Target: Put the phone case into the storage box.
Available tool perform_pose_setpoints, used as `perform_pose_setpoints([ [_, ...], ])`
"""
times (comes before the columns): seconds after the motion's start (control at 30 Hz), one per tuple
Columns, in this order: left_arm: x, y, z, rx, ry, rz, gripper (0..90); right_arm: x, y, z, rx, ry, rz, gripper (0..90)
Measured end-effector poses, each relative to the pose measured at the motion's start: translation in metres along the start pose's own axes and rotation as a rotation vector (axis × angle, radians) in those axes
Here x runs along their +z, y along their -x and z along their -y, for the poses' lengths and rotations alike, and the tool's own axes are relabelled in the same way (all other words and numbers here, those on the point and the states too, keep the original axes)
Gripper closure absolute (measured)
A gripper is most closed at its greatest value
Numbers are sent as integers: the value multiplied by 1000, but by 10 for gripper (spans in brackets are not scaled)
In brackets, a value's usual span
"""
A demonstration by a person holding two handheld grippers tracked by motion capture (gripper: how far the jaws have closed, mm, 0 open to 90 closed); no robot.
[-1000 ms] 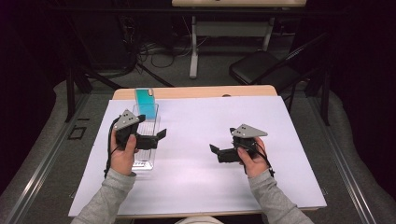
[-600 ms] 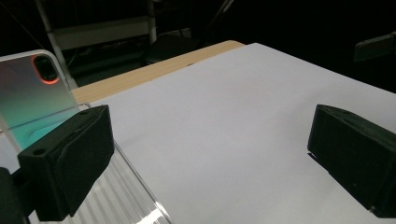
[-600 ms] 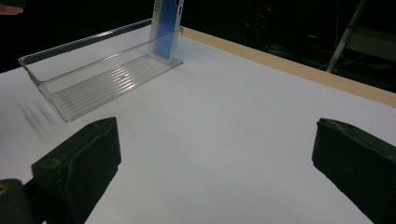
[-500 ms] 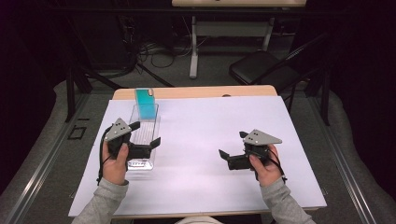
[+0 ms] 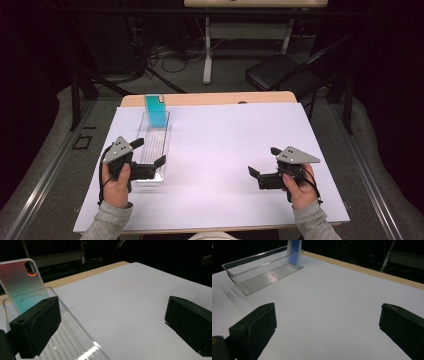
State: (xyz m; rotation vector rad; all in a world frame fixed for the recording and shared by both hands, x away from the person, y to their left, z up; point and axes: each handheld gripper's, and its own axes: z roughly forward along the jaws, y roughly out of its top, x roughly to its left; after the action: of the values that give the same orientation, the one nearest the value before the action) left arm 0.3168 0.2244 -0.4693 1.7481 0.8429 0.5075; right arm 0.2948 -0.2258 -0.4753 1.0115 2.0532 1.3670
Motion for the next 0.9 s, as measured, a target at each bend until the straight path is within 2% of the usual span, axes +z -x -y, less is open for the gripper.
perform_pose_setpoints([
  [0.2,-6,-6,11,-24,-11,-33,5,-10,10,11,35,-7,34,8],
  [0.43,-17,-10,18,-41,0,-59,5,-19,21,23,60,-20,78,8],
  [0.5,-20,-13,21,-56,7,-68,5,-20,24,27,68,-26,91,8],
  [0.77,-34,-18,34,-69,23,-105,5,-27,37,42,101,-31,127,8],
  [0.9,-37,-22,40,-91,27,-114,4,-30,43,48,129,-26,135,8],
])
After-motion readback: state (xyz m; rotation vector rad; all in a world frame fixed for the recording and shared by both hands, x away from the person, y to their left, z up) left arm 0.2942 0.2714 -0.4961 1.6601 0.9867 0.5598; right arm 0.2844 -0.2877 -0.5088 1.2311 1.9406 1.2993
